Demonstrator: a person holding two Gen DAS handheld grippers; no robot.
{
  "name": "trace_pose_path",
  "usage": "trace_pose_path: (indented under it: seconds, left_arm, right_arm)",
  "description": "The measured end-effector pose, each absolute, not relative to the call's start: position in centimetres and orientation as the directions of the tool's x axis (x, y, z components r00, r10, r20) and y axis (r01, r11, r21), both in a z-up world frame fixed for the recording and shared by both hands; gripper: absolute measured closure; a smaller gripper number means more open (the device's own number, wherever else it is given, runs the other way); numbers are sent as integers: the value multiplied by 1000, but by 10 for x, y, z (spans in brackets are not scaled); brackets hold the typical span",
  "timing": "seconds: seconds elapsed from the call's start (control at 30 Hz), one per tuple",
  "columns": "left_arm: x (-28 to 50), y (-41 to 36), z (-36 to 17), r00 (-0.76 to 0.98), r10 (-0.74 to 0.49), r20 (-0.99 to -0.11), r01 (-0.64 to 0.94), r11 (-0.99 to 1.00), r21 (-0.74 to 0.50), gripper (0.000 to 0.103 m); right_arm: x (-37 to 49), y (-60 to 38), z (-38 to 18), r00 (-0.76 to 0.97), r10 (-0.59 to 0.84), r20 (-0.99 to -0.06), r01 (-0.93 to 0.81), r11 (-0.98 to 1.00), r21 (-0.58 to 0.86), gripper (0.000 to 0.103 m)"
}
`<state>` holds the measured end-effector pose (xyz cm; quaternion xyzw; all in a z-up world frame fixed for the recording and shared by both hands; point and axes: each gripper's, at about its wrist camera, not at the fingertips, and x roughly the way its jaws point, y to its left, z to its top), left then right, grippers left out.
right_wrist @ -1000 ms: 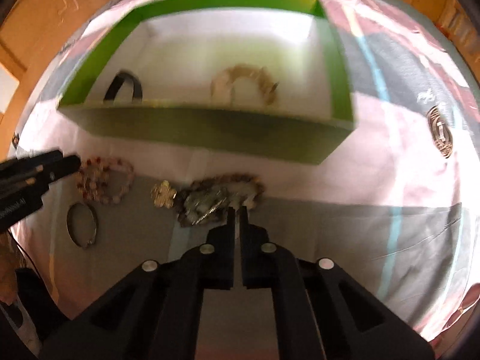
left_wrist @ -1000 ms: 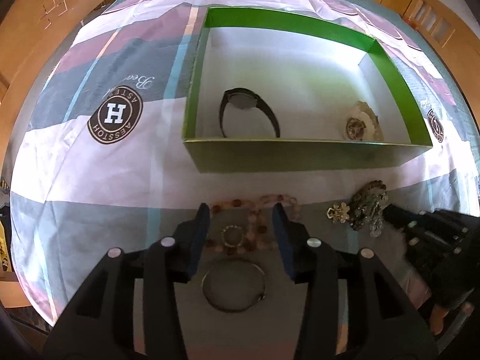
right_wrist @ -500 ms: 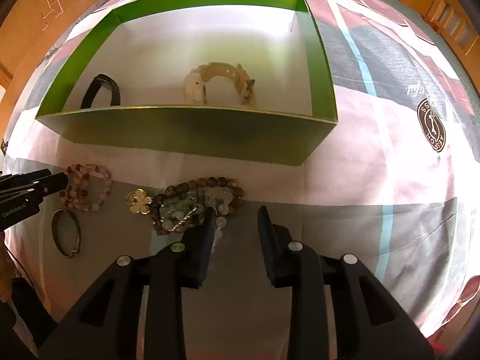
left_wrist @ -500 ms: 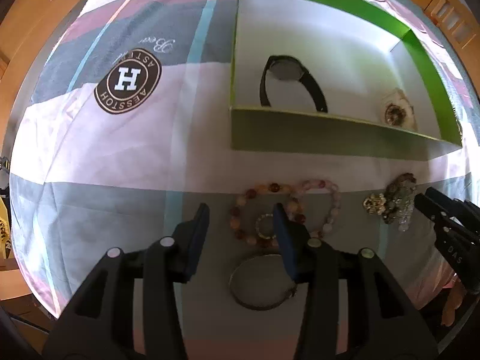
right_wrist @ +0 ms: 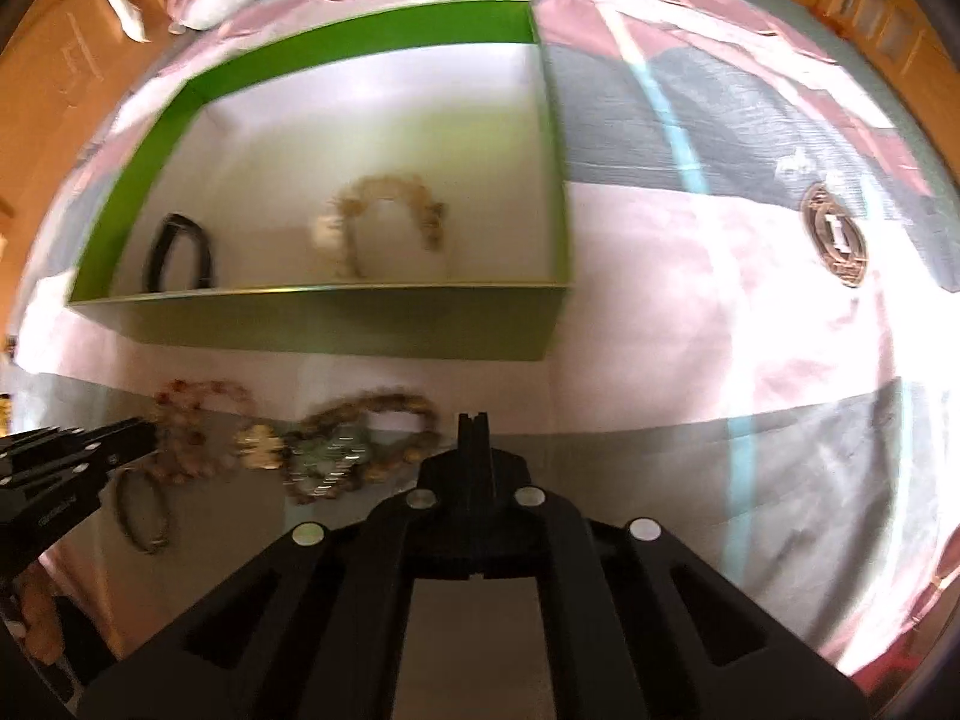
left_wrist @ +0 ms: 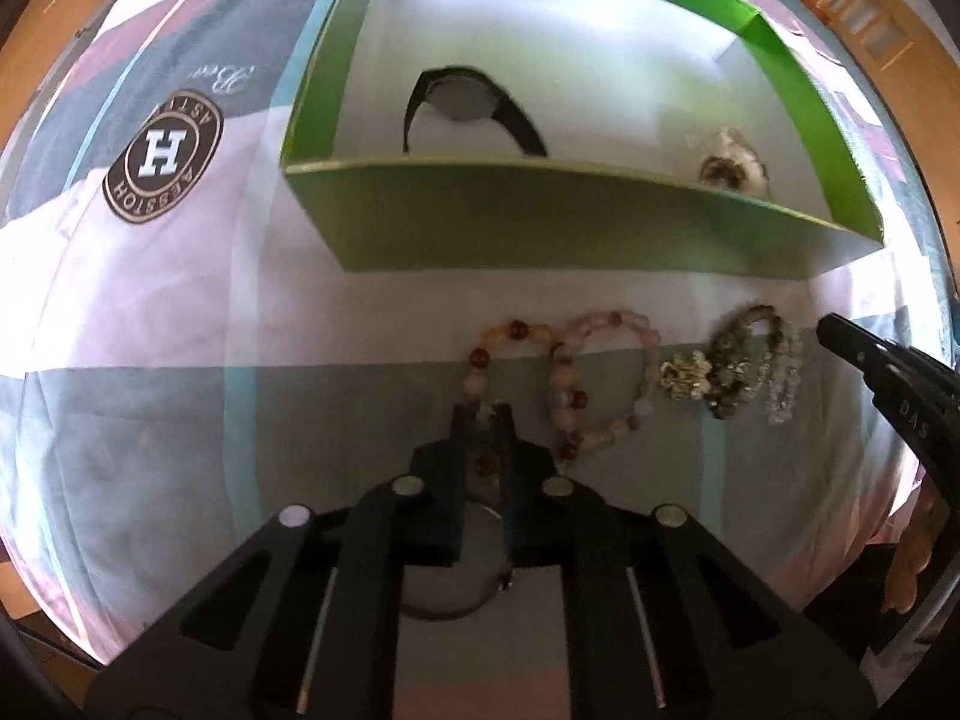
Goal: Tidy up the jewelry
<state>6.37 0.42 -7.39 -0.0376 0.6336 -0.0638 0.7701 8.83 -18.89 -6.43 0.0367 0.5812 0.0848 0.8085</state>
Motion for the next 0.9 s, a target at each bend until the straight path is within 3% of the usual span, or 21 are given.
trace_pose_path:
  seconds: [0.23,0.43,0.57,0.67,0.9]
  left_arm:
    - [68,19,-73,183,-144,-972,0,989,-146,96]
    - [72,33,-73,181,-155,-971,-26,986,-162,96]
    - [72,49,-70,184,-156,-971,-43,985,-166,95]
    - [70,57,-69,184,-155,-971,-40,985,-165,95]
    - [67,50,-56,200,-182,-963,-14,982,-189,94]
  right_arm:
    - [90,-153,-63,269,295,-917,-189,950,250,82]
    - [88,-124,-63,270,346,-899,-260,925,278,82]
    - [86,-115,-74,235,289,-928,-297,930,215,82]
    - [84,-121,-80,254,220,-942,-287,947,143,82]
    - [87,-160,-69,289,211,-934,-211,965,153,86]
